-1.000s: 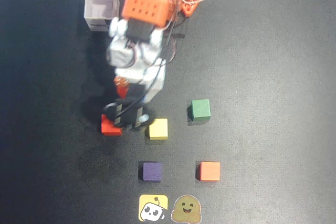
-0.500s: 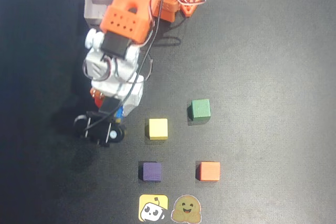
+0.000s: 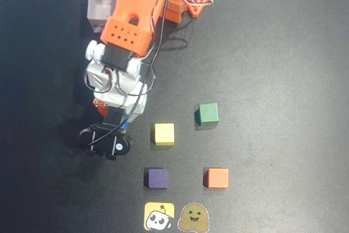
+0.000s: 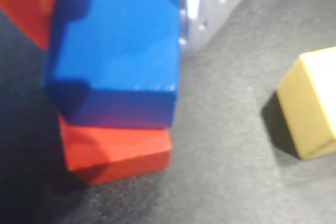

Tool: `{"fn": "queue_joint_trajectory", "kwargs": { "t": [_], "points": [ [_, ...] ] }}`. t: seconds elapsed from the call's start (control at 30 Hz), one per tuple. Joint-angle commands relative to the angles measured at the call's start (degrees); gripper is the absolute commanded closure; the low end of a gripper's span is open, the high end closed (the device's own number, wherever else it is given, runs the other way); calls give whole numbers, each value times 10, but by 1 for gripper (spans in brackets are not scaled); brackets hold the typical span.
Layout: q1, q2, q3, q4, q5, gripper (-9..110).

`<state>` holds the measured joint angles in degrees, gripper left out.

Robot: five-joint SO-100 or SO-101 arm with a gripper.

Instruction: Put the blue cube on top of the red cube.

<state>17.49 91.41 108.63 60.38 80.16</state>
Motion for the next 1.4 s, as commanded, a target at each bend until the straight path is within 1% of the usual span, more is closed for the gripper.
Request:
{"fn": "queue_joint_trajectory", "kwargs": {
  "t": [0.0,0.47,0.77,1.37],
  "points": [
    [4,1,-46,-10,-20,95],
    [13,-18,-52,-25,-73,95],
    [17,-20,-43,-24,-70,95],
    [12,-9,-18,-25,-21,95]
  ]
}}
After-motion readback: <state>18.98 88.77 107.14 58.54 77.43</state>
